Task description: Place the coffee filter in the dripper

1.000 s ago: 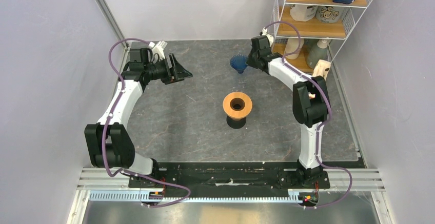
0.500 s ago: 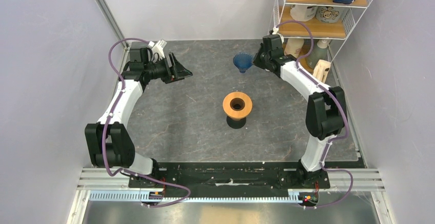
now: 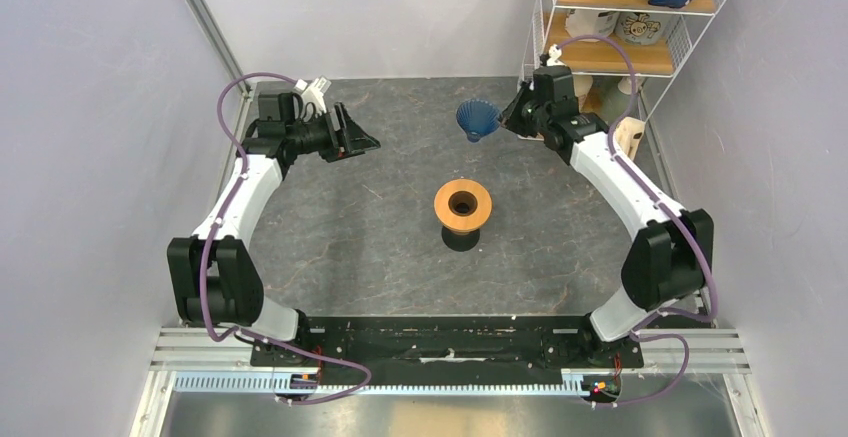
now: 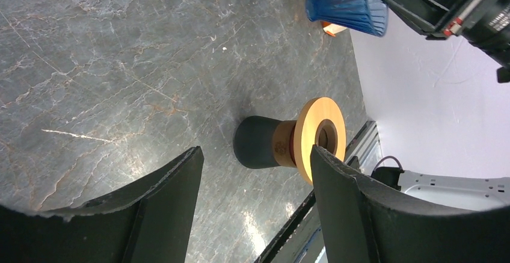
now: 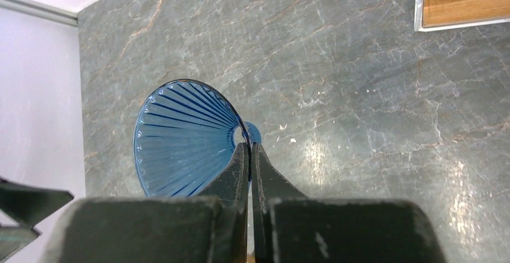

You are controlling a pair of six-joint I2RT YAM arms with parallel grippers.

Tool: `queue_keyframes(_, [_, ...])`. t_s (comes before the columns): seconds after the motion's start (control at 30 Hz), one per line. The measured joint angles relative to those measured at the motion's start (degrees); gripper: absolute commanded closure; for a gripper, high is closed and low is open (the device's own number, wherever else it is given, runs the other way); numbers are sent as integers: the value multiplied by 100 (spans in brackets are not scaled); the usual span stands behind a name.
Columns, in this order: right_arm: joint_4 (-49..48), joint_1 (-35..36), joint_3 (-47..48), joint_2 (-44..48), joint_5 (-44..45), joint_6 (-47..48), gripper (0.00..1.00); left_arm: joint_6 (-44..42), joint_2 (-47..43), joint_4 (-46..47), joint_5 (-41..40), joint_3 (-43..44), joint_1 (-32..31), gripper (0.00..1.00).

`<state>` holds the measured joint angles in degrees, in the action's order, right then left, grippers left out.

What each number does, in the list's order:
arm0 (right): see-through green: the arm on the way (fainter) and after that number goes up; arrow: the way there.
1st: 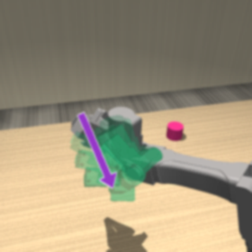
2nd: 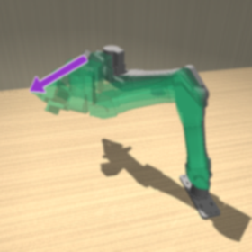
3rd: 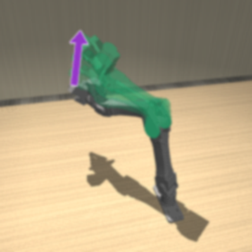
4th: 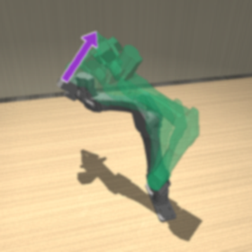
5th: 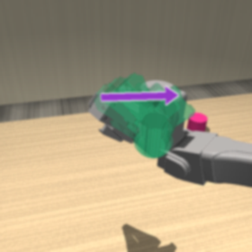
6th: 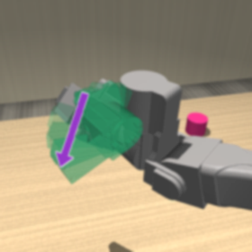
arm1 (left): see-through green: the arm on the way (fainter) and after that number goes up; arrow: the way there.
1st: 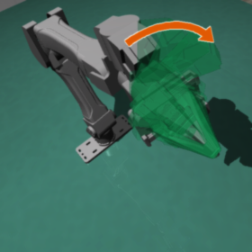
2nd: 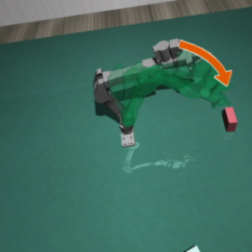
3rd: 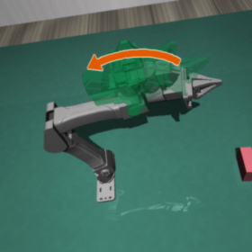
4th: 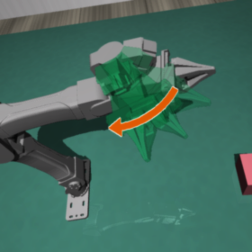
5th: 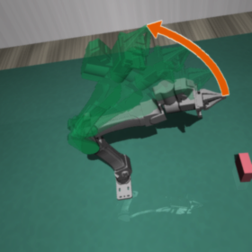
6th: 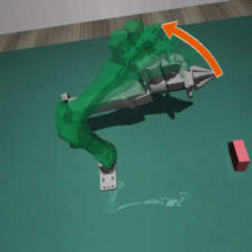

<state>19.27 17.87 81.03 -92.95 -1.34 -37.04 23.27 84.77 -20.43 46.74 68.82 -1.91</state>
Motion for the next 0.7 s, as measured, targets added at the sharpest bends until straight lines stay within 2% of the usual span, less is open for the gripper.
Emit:
queue_keyframes(0.17, [365,0,-42,487,-249,98,100,9,0,4,2,0,-24,27])
queue_keyframes(0.4, [1001,31,-42,1204,-1152,551,100,42,-2,37,-2,-59,-83,27])
queue_keyframes(0.7, [2055,225,-11,1394,-2264,1316,100,90,-26,44,-13,-92,-236,27])
